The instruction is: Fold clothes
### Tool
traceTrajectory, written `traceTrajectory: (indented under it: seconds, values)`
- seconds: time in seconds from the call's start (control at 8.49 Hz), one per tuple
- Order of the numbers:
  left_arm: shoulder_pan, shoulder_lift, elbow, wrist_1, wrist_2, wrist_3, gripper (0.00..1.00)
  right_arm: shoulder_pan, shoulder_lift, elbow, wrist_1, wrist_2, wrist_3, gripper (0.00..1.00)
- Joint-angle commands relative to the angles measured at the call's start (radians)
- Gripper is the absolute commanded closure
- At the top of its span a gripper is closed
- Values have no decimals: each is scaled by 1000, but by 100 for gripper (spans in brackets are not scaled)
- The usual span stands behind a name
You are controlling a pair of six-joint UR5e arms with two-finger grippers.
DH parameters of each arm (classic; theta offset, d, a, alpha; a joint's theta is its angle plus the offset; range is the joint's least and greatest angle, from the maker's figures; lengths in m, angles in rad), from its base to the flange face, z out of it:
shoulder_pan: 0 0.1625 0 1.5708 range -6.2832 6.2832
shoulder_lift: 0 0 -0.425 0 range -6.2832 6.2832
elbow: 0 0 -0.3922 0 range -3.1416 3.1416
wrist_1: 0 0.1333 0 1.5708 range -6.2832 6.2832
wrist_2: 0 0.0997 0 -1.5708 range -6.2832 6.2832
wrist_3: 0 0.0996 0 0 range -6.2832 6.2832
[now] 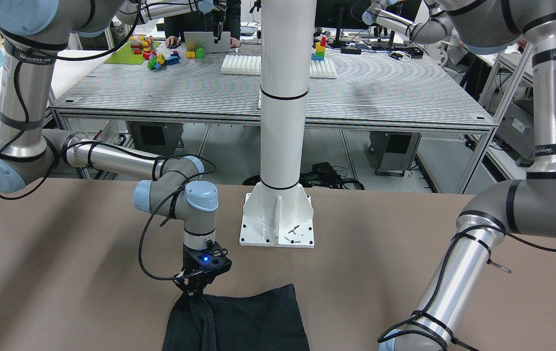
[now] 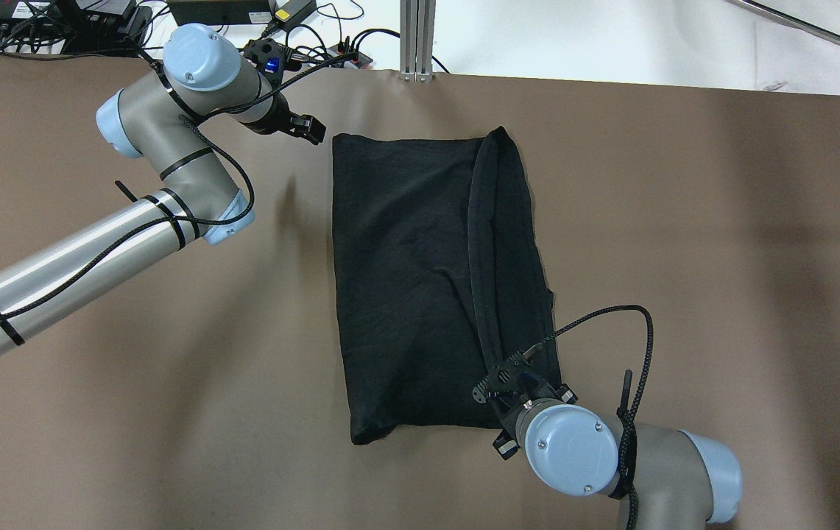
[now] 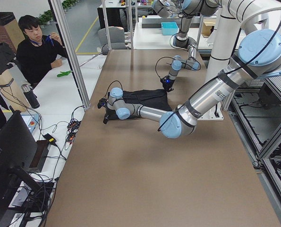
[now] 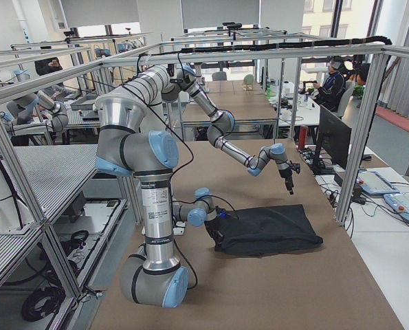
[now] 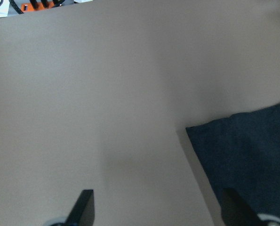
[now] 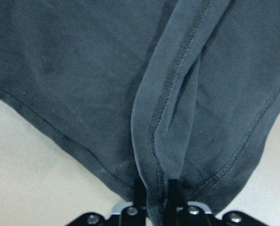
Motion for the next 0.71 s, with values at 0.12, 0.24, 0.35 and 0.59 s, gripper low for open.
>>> traceTrajectory:
  seconds: [0.12,0.24,0.35,0.59]
  values:
    - [0,0,0,0,0,0,5,2,4,0,0,0,0,73]
    - [0,0,0,0,0,0,5,4,4,0,0,0,0,74]
    - [0,0,0,0,0,0,5,7,4,0,0,0,-2,79]
    - [0,0,0,0,0,0,5,7,4,0,0,0,-2,100]
